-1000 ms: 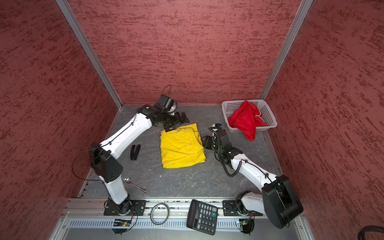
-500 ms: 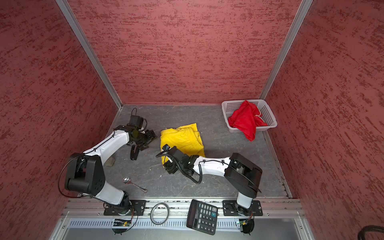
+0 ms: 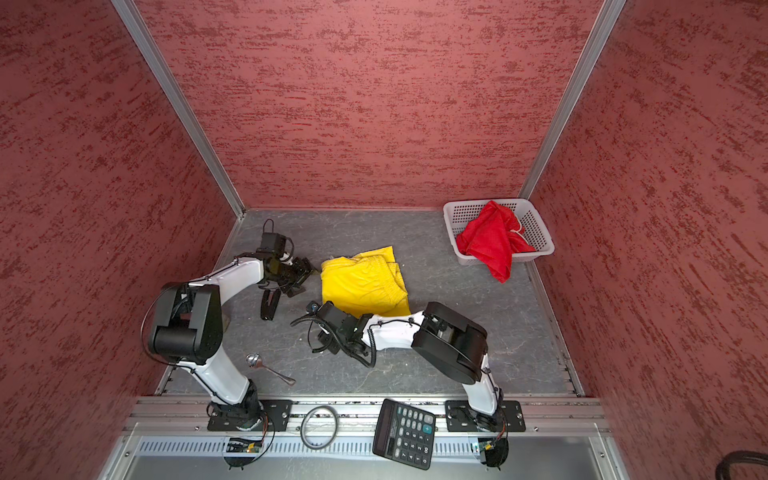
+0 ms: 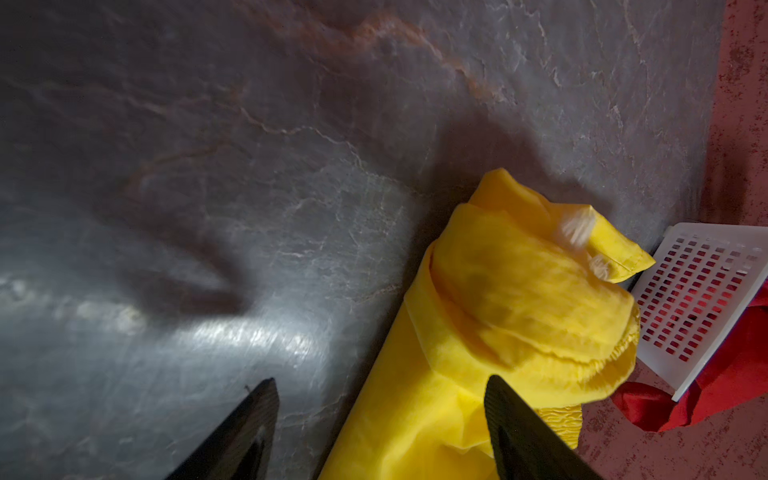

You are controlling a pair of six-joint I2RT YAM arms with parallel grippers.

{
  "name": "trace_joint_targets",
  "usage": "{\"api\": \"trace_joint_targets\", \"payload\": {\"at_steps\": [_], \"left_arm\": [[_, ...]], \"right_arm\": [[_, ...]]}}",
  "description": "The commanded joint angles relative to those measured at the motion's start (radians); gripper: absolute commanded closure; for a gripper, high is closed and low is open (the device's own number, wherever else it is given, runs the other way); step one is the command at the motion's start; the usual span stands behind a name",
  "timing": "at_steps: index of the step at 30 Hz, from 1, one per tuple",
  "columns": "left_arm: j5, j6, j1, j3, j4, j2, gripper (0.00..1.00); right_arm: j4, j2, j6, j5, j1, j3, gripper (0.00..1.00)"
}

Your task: Fold and stack the shorts

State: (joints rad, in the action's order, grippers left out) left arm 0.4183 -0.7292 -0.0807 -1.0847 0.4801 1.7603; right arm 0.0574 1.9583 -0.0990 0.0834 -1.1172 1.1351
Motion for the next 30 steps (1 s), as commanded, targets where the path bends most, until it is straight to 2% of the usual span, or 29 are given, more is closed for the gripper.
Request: {"api": "trace_joint_targets", "payload": {"at_steps": [1, 4, 11, 12, 16, 17, 20, 22, 23, 24, 25, 27, 28, 30], "left_arm": [[0.036, -0.024, -0.009, 0.005, -0.104, 0.059, 0.21], [0.058, -0.065, -0.024, 0.003, -0.175, 0.101, 0.22], [0.028, -0.135, -0.136, 0.017, -0.241, 0.113, 0.29], [0.022, -0.147, -0.149, 0.033, -0.252, 0.106, 0.33], [0.028, -0.218, -0.171, 0.138, -0.343, 0.062, 0.66], [0.031, -0.238, -0.174, 0.162, -0.368, 0.051, 0.71], [0.034, -0.288, -0.173, 0.227, -0.443, 0.03, 0.76], [0.047, -0.325, -0.165, 0.263, -0.521, 0.026, 0.76], [0.052, -0.345, -0.161, 0.272, -0.549, 0.026, 0.73], [0.057, -0.362, -0.157, 0.278, -0.578, 0.029, 0.64], [0.059, -0.376, -0.156, 0.278, -0.602, 0.033, 0.48], [0.062, -0.407, -0.156, 0.276, -0.654, 0.045, 0.33], [0.063, -0.43, -0.156, 0.275, -0.694, 0.053, 0.29], [0.063, -0.479, -0.158, 0.275, -0.774, 0.074, 0.29]], "right_arm": [[0.024, -0.045, -0.026, -0.006, 0.018, -0.068, 0.76], [0.024, -0.114, -0.054, -0.017, 0.042, -0.157, 0.89], [0.006, -0.228, -0.117, -0.104, 0.137, -0.308, 0.96], [0.009, -0.234, -0.118, -0.111, 0.147, -0.314, 0.97], [0.007, -0.249, -0.118, -0.133, 0.168, -0.329, 0.97], [0.007, -0.248, -0.12, -0.139, 0.172, -0.33, 0.97], [0.002, -0.248, -0.12, -0.157, 0.18, -0.336, 0.98], [0.002, -0.25, -0.117, -0.167, 0.184, -0.343, 1.0], [0.006, -0.252, -0.117, -0.17, 0.184, -0.347, 1.0], [0.009, -0.254, -0.117, -0.174, 0.186, -0.352, 1.0], [0.009, -0.259, -0.119, -0.175, 0.187, -0.357, 1.0], [0.007, -0.27, -0.121, -0.178, 0.188, -0.375, 1.0], [0.005, -0.274, -0.122, -0.178, 0.188, -0.383, 1.0], [0.008, -0.28, -0.126, -0.175, 0.19, -0.395, 1.0]]}}
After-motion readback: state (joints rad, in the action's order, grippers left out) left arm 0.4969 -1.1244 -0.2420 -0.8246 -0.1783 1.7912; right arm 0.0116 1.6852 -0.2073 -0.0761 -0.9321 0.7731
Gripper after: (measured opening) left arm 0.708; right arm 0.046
